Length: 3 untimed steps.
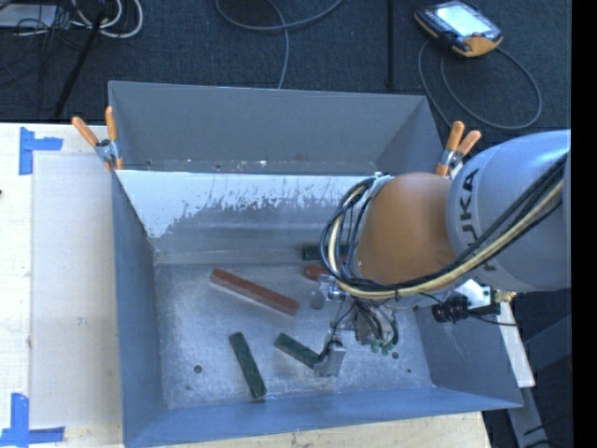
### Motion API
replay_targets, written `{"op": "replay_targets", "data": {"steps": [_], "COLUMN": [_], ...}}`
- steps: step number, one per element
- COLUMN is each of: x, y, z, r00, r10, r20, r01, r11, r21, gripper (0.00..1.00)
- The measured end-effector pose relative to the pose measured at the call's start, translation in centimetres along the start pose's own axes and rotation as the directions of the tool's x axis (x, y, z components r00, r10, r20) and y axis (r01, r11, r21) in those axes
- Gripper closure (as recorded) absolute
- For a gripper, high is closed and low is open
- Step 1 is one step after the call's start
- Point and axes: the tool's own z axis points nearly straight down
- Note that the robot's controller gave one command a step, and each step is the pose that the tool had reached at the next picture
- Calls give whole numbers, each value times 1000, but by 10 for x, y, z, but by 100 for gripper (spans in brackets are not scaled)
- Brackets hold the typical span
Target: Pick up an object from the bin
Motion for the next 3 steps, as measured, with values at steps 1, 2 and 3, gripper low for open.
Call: {"op": "replay_targets", "data": {"steps": [1,2,3], "x": [-8,4,5], "y": [9,9,8], "z": [-1,66,83], "r00": [997,986,966], "r10": [73,165,259], "r20": [5,3,1], "r01": [-73,-165,-259], "r11": [997,986,966], "r21": [-1,-2,-5], "gripper": [0,0,100]}}
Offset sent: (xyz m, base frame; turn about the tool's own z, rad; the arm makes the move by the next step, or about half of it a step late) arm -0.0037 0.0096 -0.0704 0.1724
